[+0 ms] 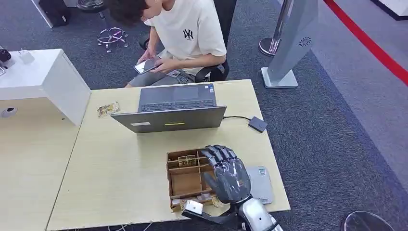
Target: Pass the card to the sensor for recognition and then transmit it.
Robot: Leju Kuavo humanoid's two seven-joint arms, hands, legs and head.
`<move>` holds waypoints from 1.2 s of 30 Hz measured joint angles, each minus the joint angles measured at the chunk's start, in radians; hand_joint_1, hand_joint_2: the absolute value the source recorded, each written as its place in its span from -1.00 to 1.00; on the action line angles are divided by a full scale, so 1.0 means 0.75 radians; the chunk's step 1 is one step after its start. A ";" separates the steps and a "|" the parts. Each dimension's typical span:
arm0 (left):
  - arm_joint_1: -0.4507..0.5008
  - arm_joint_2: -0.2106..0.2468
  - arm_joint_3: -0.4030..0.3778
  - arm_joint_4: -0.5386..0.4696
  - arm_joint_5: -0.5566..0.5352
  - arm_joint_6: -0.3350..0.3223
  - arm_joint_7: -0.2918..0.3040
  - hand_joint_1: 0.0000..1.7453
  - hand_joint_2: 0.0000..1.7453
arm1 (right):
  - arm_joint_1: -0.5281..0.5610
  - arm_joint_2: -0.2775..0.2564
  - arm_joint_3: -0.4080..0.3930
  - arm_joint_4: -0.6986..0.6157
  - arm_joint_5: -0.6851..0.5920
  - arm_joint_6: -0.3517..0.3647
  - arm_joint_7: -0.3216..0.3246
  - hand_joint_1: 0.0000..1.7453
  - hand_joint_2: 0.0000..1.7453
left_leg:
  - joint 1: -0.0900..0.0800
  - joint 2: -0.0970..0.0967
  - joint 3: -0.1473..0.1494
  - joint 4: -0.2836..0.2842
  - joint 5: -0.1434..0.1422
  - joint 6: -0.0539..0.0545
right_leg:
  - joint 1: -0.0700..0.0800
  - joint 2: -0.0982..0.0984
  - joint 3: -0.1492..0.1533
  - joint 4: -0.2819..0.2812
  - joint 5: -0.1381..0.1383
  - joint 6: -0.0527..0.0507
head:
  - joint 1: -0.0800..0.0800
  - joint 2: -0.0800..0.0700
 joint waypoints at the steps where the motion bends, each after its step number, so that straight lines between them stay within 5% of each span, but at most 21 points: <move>1: 0.000 0.001 0.000 0.000 0.003 0.000 0.000 -1.00 -1.00 | -0.001 -0.003 0.000 0.000 0.000 0.000 0.002 -0.26 1.00 | 0.000 0.000 0.000 0.000 0.000 0.000 | 0.000 0.000 0.000 0.000 0.000 0.000 | 0.000 0.000; 14: 0.000 0.007 0.000 0.000 0.032 0.000 -0.005 -1.00 -1.00 | -0.001 -0.041 -0.001 -0.017 -0.022 -0.001 0.018 -0.36 1.00 | 0.000 0.000 0.000 0.000 0.000 0.000 | 0.000 0.000 0.000 0.000 0.000 0.000 | 0.000 0.000; 25: 0.000 0.008 0.000 0.000 0.040 0.003 -0.004 -1.00 -1.00 | -0.008 -0.054 -0.001 -0.015 -0.052 0.000 0.018 -0.08 1.00 | 0.000 0.000 0.000 0.000 0.000 0.000 | 0.000 0.000 0.000 0.000 0.000 0.000 | 0.000 -0.001; 36: 0.000 0.008 0.000 0.000 0.043 0.004 -0.010 -1.00 -1.00 | -0.050 -0.057 -0.001 0.025 -0.079 0.001 0.018 -0.28 1.00 | 0.000 0.000 0.000 0.000 0.000 0.000 | 0.000 0.000 0.000 0.000 0.000 0.000 | 0.000 0.000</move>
